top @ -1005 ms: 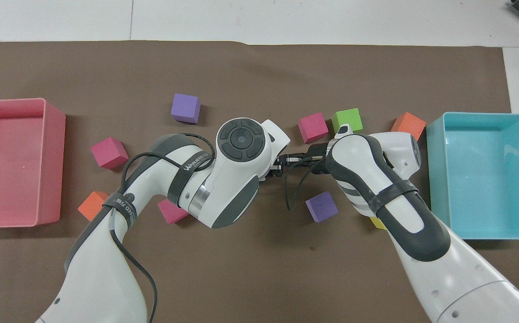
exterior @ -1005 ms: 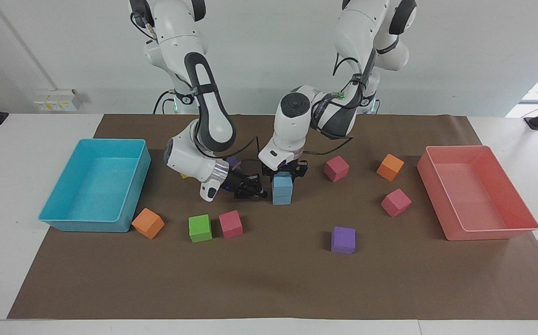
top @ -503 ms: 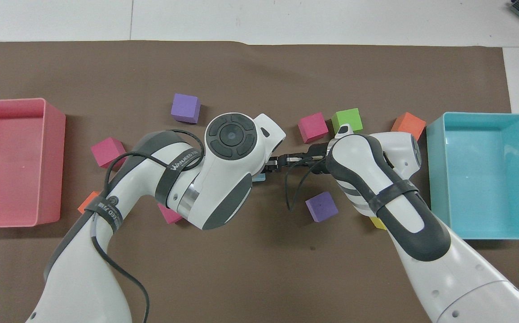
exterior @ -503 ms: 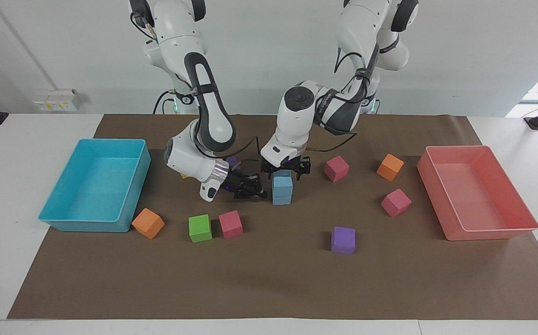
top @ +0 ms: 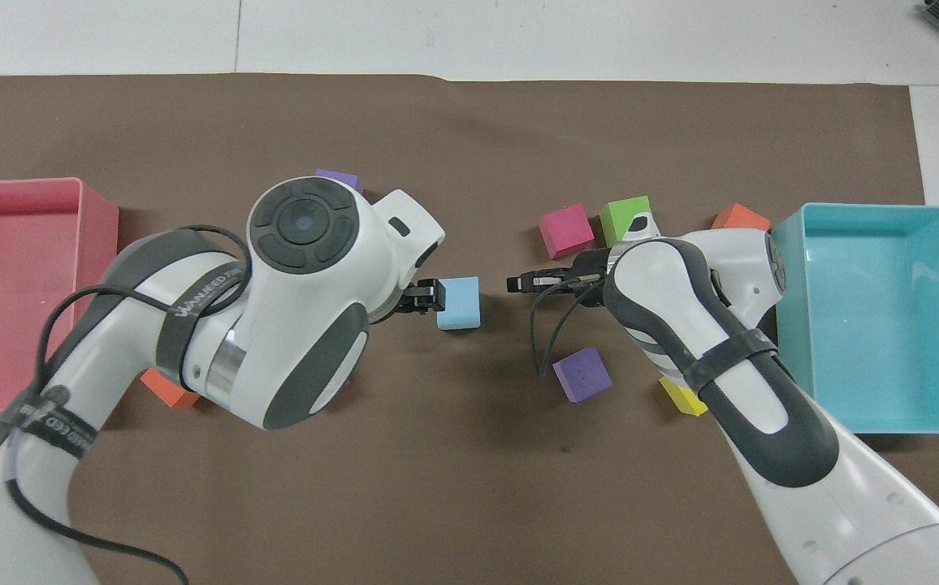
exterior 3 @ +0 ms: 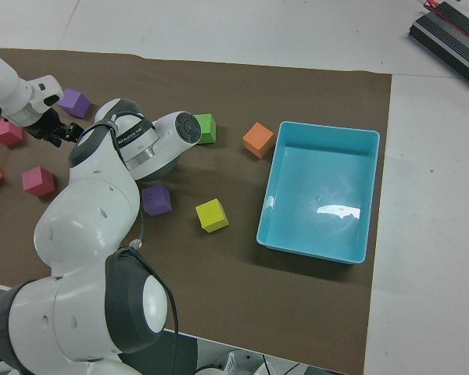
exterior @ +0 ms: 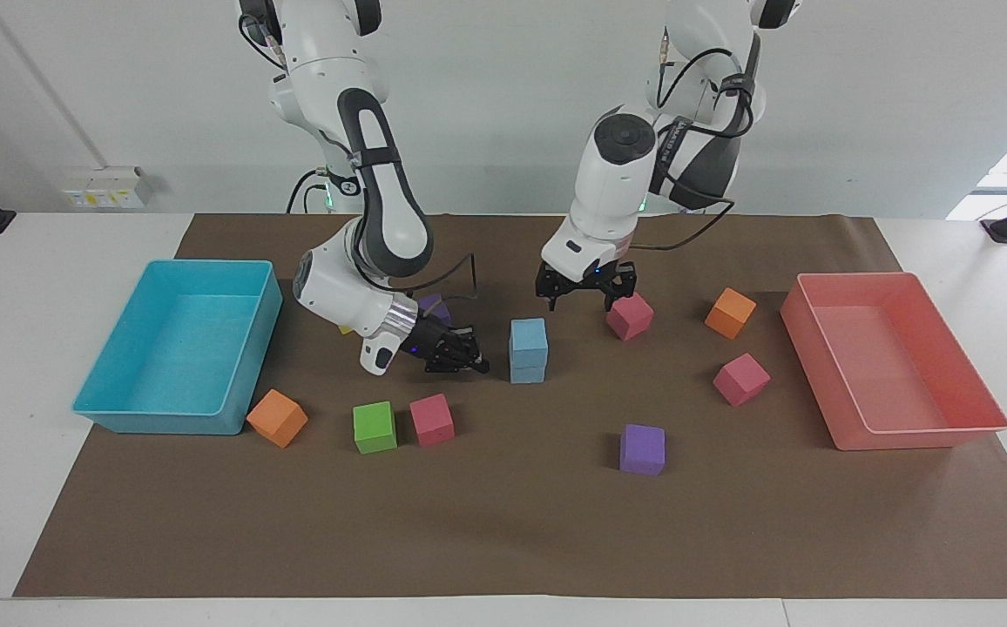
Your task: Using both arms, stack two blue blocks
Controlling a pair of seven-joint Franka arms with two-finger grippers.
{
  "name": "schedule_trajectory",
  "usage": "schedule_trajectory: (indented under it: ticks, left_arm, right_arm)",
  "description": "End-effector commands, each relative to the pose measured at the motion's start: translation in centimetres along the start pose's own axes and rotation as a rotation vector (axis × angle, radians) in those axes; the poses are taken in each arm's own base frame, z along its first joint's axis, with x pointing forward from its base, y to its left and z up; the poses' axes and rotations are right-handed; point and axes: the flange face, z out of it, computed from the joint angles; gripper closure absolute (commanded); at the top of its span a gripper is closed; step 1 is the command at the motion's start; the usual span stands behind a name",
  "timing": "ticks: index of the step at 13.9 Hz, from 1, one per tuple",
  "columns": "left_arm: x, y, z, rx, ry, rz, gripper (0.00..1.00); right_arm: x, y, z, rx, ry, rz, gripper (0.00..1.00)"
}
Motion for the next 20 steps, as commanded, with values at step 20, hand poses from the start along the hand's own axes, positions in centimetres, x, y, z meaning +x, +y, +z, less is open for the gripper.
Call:
schedule_trajectory:
  ticks: [20]
  left_arm:
    - [1.2, -23.5, -18.6, 0.009, -0.056, 0.053, 0.00]
  right_arm:
    - [2.8, 2.8, -31.9, -0.743, -0.093, 0.046, 0.00]
